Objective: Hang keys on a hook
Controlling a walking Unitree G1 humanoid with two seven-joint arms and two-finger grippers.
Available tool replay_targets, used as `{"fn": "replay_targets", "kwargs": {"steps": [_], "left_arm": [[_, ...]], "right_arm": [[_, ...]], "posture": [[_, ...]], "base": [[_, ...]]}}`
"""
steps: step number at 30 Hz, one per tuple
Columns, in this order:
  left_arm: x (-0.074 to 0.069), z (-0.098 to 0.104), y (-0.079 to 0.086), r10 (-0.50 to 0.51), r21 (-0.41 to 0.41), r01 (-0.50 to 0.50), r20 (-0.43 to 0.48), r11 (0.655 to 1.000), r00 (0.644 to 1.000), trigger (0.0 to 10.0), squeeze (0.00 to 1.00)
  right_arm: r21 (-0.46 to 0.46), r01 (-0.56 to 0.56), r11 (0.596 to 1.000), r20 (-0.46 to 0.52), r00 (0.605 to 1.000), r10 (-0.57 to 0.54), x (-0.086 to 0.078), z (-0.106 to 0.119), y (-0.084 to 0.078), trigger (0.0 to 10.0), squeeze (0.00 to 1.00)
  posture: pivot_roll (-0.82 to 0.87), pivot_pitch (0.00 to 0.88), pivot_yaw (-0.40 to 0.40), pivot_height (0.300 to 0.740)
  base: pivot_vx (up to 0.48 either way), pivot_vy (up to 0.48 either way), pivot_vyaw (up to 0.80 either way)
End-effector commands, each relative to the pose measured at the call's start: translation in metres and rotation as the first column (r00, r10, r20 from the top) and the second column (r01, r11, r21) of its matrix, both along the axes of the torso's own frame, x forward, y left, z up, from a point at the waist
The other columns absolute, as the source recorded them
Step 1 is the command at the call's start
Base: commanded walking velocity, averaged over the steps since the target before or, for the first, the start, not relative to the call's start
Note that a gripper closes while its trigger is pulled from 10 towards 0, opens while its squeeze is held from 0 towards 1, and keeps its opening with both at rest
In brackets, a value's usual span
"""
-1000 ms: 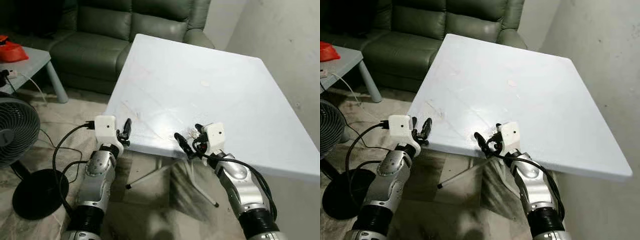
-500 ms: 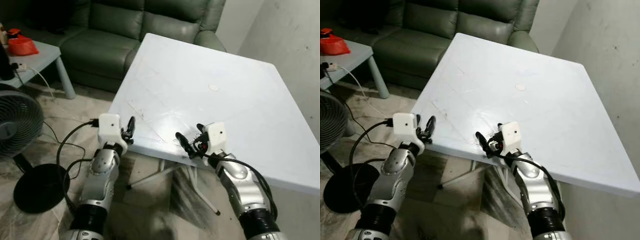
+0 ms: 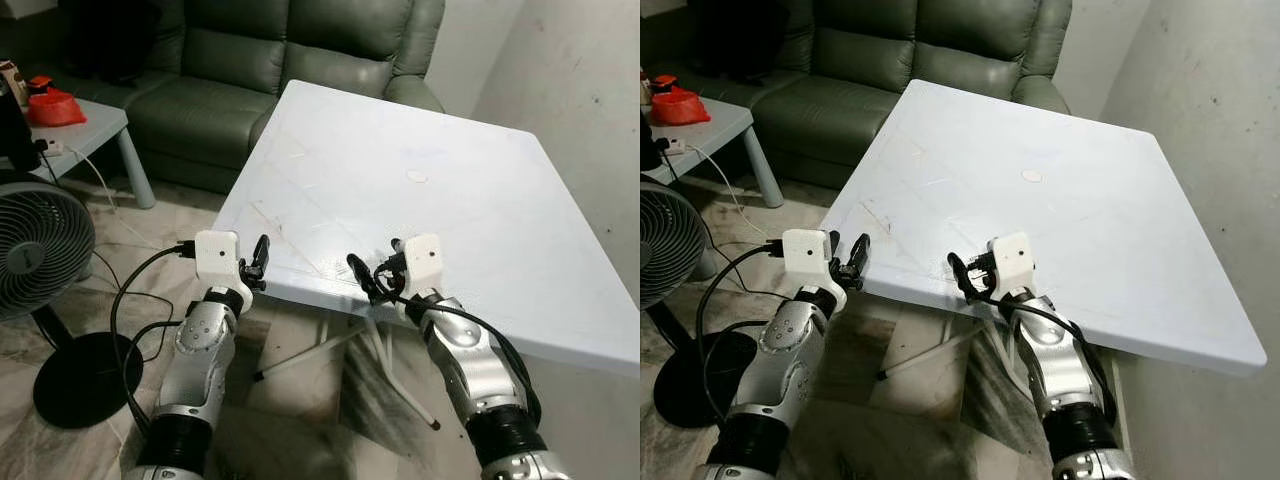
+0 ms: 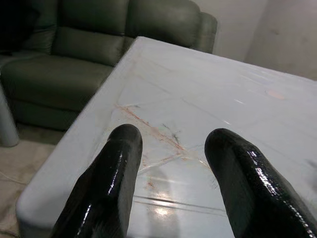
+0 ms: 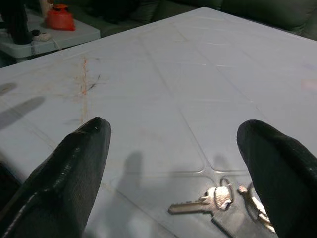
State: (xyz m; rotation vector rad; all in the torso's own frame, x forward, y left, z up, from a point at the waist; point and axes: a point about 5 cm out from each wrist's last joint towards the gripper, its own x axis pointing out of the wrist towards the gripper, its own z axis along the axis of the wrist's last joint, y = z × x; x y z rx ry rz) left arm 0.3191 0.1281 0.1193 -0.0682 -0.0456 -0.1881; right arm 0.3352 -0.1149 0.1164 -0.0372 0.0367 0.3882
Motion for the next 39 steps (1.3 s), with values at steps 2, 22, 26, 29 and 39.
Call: {"fn": "replay_targets", "kwargs": {"steps": [2,22,26,29,39], "left_arm": [[-0.006,0.004,-0.011,-0.06,0.013,0.06,0.005,0.998,0.998,10.0,0.0],[-0.024,0.004,-0.026,-0.148,0.04,0.149,-0.022,0.988,0.989,10.0,0.0],[-0.023,0.006,-0.025,-0.148,0.045,0.149,-0.023,0.988,0.989,10.0,0.0],[-0.021,0.008,-0.026,-0.145,0.046,0.146,-0.018,0.988,0.989,10.0,0.0],[-0.018,0.01,-0.026,-0.141,0.046,0.141,-0.009,0.989,0.99,10.0,0.0]], "right_arm": [[0.012,0.07,0.997,-0.005,0.998,-0.07,0.008,0.006,-0.007,10.0,0.0],[-0.012,0.147,0.989,-0.012,0.989,-0.147,0.019,0.009,-0.015,0.0,0.0],[-0.007,0.15,0.989,-0.01,0.989,-0.15,0.02,0.009,-0.015,0.0,0.0],[-0.004,0.146,0.989,-0.006,0.989,-0.146,0.02,0.01,-0.015,0.0,0.0],[-0.007,0.128,0.992,0.028,0.991,-0.128,0.021,0.014,-0.018,0.0,0.0]], "posture": [[0.12,0.146,-0.144,0.74],[0.12,0.257,-0.135,0.74],[0.12,0.254,-0.132,0.74],[0.11,0.247,-0.132,0.74],[0.11,0.24,-0.136,0.74]], "base": [[0.0,0.0,0.0],[0.0,0.0,0.0],[0.0,0.0,0.0],[0.0,0.0,0.0],[0.0,0.0,0.0]]}}
